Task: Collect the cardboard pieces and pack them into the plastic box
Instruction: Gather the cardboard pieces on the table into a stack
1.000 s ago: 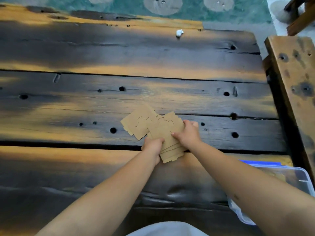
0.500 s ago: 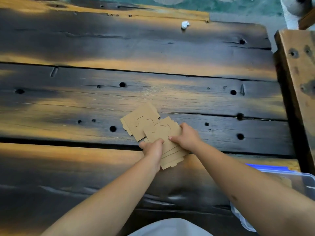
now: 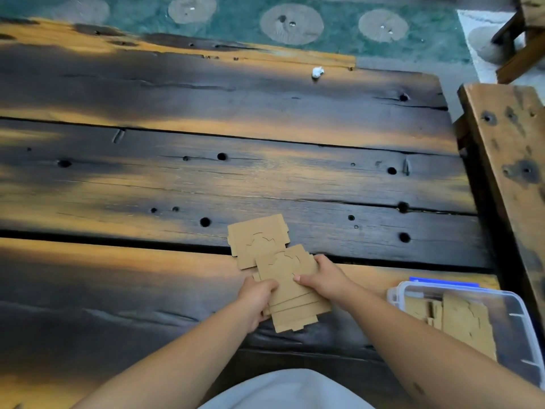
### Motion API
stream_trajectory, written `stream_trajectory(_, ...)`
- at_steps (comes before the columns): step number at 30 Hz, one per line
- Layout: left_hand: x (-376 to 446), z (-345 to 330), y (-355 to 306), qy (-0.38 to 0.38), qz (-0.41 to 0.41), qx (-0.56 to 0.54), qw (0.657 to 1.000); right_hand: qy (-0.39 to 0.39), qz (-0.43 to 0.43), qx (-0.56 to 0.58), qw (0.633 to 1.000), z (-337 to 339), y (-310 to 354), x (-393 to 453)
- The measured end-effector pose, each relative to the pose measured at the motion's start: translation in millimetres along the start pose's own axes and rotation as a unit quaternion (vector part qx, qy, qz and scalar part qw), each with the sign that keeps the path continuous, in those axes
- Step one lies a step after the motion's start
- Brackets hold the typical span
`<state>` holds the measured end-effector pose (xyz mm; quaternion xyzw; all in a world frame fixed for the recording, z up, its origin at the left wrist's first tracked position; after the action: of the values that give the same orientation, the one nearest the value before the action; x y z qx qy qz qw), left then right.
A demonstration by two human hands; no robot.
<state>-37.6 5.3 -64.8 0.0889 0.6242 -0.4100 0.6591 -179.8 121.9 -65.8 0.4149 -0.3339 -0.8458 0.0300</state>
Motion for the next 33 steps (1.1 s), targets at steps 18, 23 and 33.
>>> stream_trajectory(18,-47.3,56.5,43.0,0.018,-0.088,-0.020,0.996,0.006,-0.008,0.154,0.988,-32.6,-12.8,-95.5)
stream_trajectory(23,-37.3,63.7,-2.6,0.011,-0.152,-0.037,0.988,-0.037,-0.002,0.174,0.984,-36.9,16.6,-76.4)
stream_trajectory(33,26.3,49.4,-49.7,-0.053,-0.145,-0.015,0.988,-0.084,-0.011,0.055,0.995,-40.1,52.7,-0.5)
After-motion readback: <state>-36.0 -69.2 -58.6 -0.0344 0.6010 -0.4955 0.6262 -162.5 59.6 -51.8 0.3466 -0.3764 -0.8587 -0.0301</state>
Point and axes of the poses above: each hand's wrist, its own x-axis towards the middle knuckle, its own z-axis out of the back of the hand, y = z × x, the point moved 5 cm from there along x, towards the middle knuckle, and after that the axes turned 9 degrees about -y, right-handed, at the moved point
